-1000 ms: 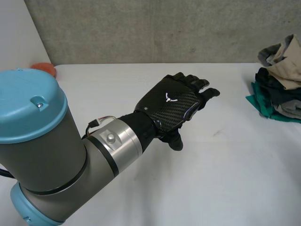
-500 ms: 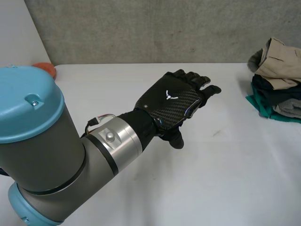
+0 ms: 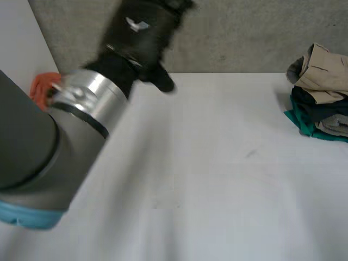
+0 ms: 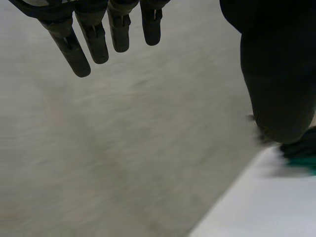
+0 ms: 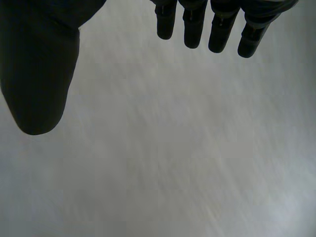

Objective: Fold the laundry.

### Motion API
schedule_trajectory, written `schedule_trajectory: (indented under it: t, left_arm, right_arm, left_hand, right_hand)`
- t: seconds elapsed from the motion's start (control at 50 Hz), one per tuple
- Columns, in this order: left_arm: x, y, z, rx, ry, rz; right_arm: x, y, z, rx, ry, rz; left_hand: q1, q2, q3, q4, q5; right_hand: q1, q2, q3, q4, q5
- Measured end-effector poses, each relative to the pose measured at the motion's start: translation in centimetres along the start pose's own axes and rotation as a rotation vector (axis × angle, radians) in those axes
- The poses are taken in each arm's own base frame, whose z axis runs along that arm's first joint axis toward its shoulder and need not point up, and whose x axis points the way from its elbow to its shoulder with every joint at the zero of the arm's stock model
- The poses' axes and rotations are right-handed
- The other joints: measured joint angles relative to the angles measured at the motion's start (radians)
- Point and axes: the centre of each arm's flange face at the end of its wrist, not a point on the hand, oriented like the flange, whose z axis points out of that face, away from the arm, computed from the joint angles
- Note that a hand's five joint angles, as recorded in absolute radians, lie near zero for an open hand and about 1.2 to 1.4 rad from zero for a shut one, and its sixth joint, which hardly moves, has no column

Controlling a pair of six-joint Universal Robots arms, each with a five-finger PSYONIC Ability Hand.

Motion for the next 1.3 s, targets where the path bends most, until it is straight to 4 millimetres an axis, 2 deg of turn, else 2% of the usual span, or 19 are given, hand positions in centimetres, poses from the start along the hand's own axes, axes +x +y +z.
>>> schedule_trajectory:
  t: [0.08,0.12,0.18,0.26,0.32,0.38,0.42,0.5,0.62,0.64,0.7,0.74,0.8,0.92,1.02,1.1,1.16,1.24,1.3]
  left_arm:
    - [-3.8,0.7,0.9,-0.024,-0.172,0.053]
    - [-6.6,2.0,1.3,-0.07,-0.263,0.114]
    - [-10.2,5.2,1.6,-0.175,-0.354,0.226]
    - [-14.6,10.8,1.3,-0.357,-0.427,0.379]
    - [-17.9,15.4,0.7,-0.496,-0.461,0.476]
    - [-20.3,19.0,0.2,-0.588,-0.483,0.538]
    - [-22.8,23.0,-0.4,-0.664,-0.506,0.602]
    - [-25.9,27.9,-1.0,-0.71,-0.531,0.696]
    - [-27.9,32.4,-1.1,-0.697,-0.504,0.803]
    - [-28.2,33.2,-1.0,-0.691,-0.492,0.825]
    - [-28.4,34.0,-0.7,-0.675,-0.482,0.853]
    - [-28.4,34.1,-0.5,-0.664,-0.485,0.862]
    - [-28.2,33.3,0.1,-0.638,-0.507,0.861]
    - [-26.2,29.5,2.1,-0.525,-0.547,0.797]
    - [-22.5,22.6,4.4,-0.311,-0.559,0.613]
    - [-21.4,20.4,4.9,-0.238,-0.559,0.523]
    - [-21.3,20.7,4.8,-0.243,-0.553,0.503]
    - [-23.0,23.3,3.8,-0.343,-0.56,0.598]
    - [-24.9,26.1,2.4,-0.459,-0.559,0.723]
  right_arm:
    - [-4.7,-4.9,-3.4,0.137,-0.212,0.143]
    - [-8.0,-7.3,-6.6,0.187,-0.37,0.226]
    - [-12.8,-9.9,-12.1,0.217,-0.605,0.332]
    - [-16.9,-11.4,-18.6,0.194,-0.826,0.406]
    - [-18.8,-11.6,-22.5,0.151,-0.936,0.41]
    - [-19.9,-11.3,-24.6,0.114,-0.991,0.384]
    - [-20.8,-10.7,-26.3,0.073,-1.028,0.339]
    - [-21.9,-9.3,-27.8,0.013,-1.048,0.258]
    - [-22.4,-7.9,-28.5,-0.04,-1.047,0.206]
    - [-22.4,-7.6,-28.7,-0.052,-1.049,0.202]
    - [-22.4,-7.3,-29.0,-0.066,-1.052,0.202]
    - [-22.3,-7.2,-29.1,-0.07,-1.054,0.204]
    - [-22.2,-7.2,-29.2,-0.072,-1.053,0.207]
    - [-22.1,-7.4,-29.0,-0.064,-1.04,0.207]
    - [-21.4,-7.4,-27.9,-0.062,-0.995,0.204]
    - [-21.1,-7.3,-27.5,-0.066,-0.976,0.204]
    - [-20.9,-7.2,-27.4,-0.073,-0.971,0.205]
    - [-20.9,-7.1,-27.4,-0.075,-0.973,0.205]
    - [-20.9,-7.1,-27.4,-0.073,-0.974,0.205]
  left_hand:
    - [0.0,0.0,0.0,0.0,0.0]
    - [0.0,0.0,0.0,0.0,0.0]
    - [0.0,0.0,0.0,0.0,0.0]
    - [0.0,0.0,0.0,0.0,0.0]
    - [0.0,0.0,0.0,0.0,0.0]
    - [0.0,0.0,0.0,0.0,0.0]
    - [0.0,0.0,0.0,0.0,0.0]
    - [0.0,0.0,0.0,0.0,0.0]
    - [0.021,0.011,0.007,0.009,0.005]
    - [0.154,0.121,0.106,0.11,0.099]
    - [0.741,0.632,0.619,0.608,0.584]
    - [0.996,0.9,0.888,0.902,0.873]
    - [0.997,0.985,0.977,0.988,0.922]
    - [0.997,0.992,0.983,0.992,0.922]
    - [0.997,0.993,0.984,0.993,0.922]
    - [0.994,0.992,0.982,0.991,0.921]
    - [0.588,0.601,0.611,0.613,0.587]
    - [0.083,0.098,0.099,0.1,0.08]
    - [0.072,0.05,0.046,0.047,0.022]
  right_hand:
    - [0.0,0.0,0.0,0.0,-0.001]
    - [0.0,0.0,0.0,0.0,-0.001]
    - [0.0,0.0,0.0,0.0,-0.002]
    - [0.0,0.0,0.0,0.0,-0.004]
    - [0.0,0.0,0.0,0.0,-0.004]
    - [0.0,0.0,0.0,0.0,-0.004]
    - [0.0,0.0,0.0,0.0,-0.004]
    - [0.0,0.0,0.0,0.0,-0.004]
    - [0.0,0.0,0.0,0.0,-0.004]
    - [0.0,0.0,0.0,0.0,-0.004]
    - [0.0,0.0,0.0,0.0,-0.004]
    - [0.0,0.0,0.0,0.0,-0.004]
    - [0.0,0.0,0.0,0.0,-0.004]
    - [0.0,0.0,0.0,0.0,-0.004]
    - [0.0,0.0,0.0,0.0,-0.004]
    - [0.0,0.0,0.0,0.0,-0.004]
    - [0.0,0.0,0.0,0.0,-0.004]
    - [0.0,0.0,0.0,0.0,-0.004]
    - [0.0,0.0,0.0,0.0,-0.004]
